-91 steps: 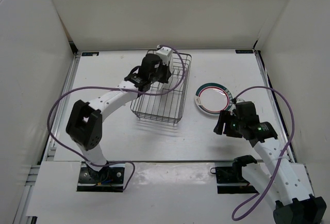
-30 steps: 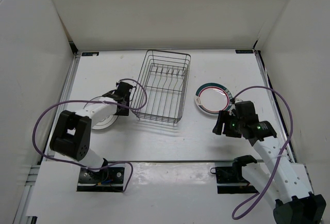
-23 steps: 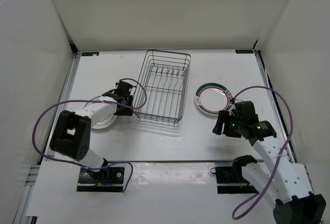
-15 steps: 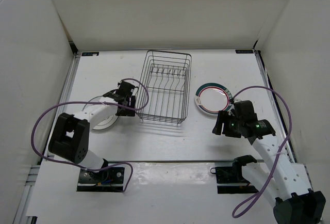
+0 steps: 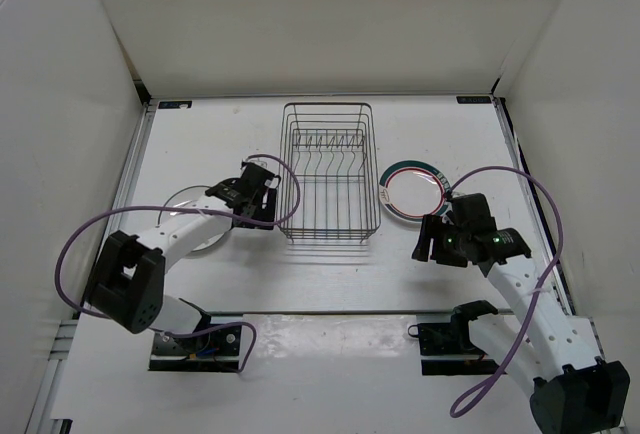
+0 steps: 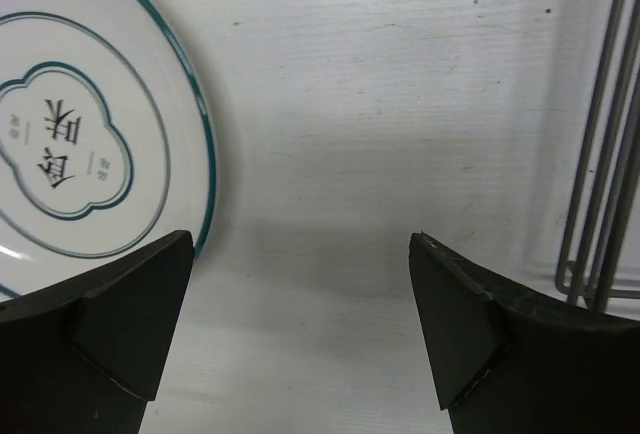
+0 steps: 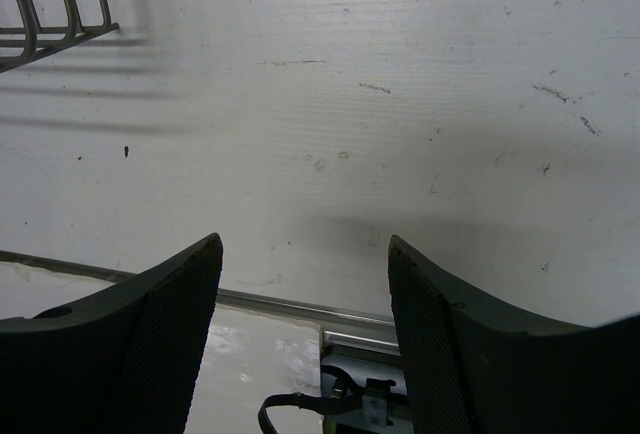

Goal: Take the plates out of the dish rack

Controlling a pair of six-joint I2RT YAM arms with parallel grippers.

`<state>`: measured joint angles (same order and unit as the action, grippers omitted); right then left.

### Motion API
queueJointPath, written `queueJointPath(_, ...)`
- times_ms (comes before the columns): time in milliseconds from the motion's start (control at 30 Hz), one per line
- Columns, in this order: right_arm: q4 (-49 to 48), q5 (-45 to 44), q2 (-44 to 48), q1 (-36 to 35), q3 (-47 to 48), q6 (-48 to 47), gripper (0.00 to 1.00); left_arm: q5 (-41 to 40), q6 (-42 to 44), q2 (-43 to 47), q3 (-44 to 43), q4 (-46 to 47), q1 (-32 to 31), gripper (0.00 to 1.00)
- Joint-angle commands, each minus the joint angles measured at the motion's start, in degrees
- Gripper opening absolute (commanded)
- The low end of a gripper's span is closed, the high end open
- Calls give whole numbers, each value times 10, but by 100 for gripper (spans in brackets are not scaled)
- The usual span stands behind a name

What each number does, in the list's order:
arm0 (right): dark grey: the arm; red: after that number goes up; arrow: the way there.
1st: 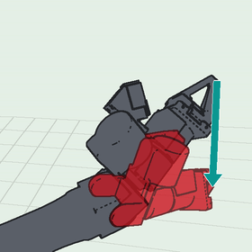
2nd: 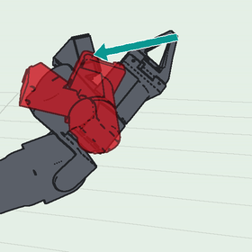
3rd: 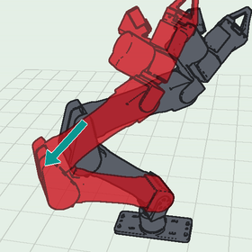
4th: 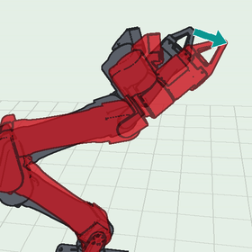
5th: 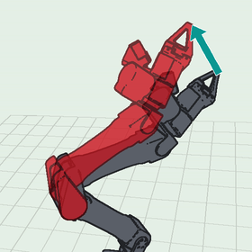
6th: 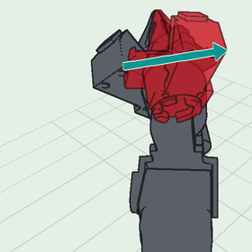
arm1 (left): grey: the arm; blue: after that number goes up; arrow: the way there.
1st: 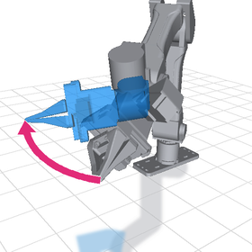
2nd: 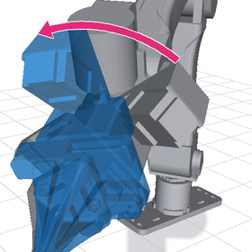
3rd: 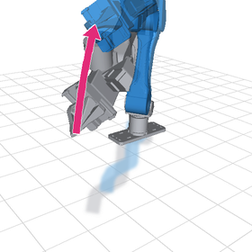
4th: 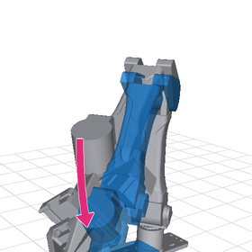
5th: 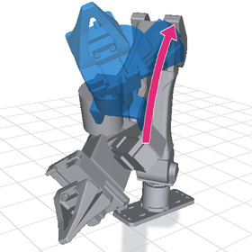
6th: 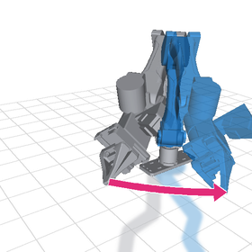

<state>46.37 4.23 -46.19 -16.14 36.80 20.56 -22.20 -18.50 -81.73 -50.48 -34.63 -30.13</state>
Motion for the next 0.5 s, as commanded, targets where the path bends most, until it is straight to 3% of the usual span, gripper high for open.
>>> queueJointPath(0,-4,-5,0,-1,3,-6,70,-40,-1,37,-22,-27,-1,100)
queueJointPath(200,3,-4,6,-2,8,-8,70,-92,19,111,-40,-69,-3,100)
queueJointPath(333,4,-5,16,-3,9,-10,70,-37,79,229,-43,-49,-19,100)
queueJointPath(467,-3,-5,21,-1,3,-11,72,27,77,320,-59,-105,-17,100)
